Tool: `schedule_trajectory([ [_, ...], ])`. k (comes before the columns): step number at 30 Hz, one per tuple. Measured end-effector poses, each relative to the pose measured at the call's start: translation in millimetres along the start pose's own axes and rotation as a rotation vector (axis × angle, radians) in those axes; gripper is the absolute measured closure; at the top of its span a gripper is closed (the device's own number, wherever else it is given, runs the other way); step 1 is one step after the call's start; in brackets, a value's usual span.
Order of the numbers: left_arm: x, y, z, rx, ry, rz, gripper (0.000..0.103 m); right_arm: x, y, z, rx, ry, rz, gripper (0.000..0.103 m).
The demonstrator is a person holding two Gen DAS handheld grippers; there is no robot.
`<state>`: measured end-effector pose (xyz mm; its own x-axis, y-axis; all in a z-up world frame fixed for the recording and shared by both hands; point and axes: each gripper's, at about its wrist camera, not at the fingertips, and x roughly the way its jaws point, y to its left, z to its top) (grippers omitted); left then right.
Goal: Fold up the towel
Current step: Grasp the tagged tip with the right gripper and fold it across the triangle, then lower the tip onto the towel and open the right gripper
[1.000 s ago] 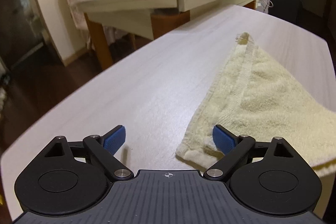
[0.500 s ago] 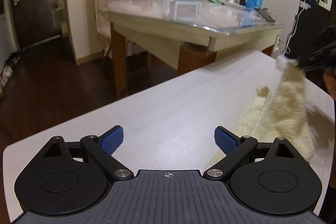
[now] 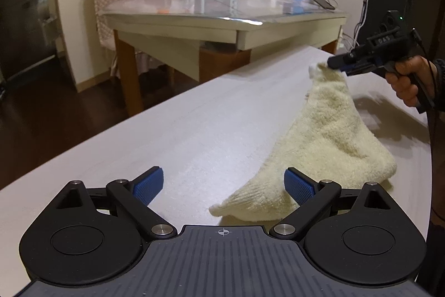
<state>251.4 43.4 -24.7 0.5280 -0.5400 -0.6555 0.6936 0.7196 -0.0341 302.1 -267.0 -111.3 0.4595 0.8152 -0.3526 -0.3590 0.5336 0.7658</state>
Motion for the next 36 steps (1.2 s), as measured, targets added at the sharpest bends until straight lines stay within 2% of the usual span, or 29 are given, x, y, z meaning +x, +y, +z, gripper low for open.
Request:
schedule_trajectory([
  [6,8,3,-6,0.008,0.008,0.041,0.006,1,11,-1,-0.089,0.042,-0.104,0.092],
  [9,12,2,-7,0.021,0.012,0.066,0.006,-9,19,-4,-0.144,0.044,-0.155,0.085],
  [12,13,0,-10,0.039,0.010,0.088,0.005,-21,28,-5,-0.179,0.014,-0.191,0.084],
  [17,15,4,-8,0.036,-0.003,0.115,0.005,-39,51,-14,-0.226,-0.054,-0.185,0.081],
  [18,16,6,-7,0.034,-0.004,0.117,0.005,-38,59,-18,-0.233,-0.044,-0.161,0.077],
  [20,18,9,-7,0.027,-0.004,0.122,0.004,-33,71,-29,-0.264,-0.010,-0.140,0.076],
  [25,18,15,-6,-0.014,-0.004,0.123,0.002,-11,81,-48,-0.372,0.073,-0.191,0.076],
  [30,2,10,-5,-0.030,-0.050,0.132,0.003,-2,77,-55,-0.425,0.131,-0.251,0.079],
  [32,-5,8,-3,-0.025,-0.070,0.140,0.003,-11,79,-47,-0.404,0.080,-0.231,0.079],
  [34,-5,9,-2,-0.017,-0.065,0.160,0.003,-16,78,-38,-0.406,0.038,-0.248,0.077],
  [36,-1,10,-3,-0.008,-0.046,0.176,0.003,-15,73,-32,-0.398,0.031,-0.252,0.077],
])
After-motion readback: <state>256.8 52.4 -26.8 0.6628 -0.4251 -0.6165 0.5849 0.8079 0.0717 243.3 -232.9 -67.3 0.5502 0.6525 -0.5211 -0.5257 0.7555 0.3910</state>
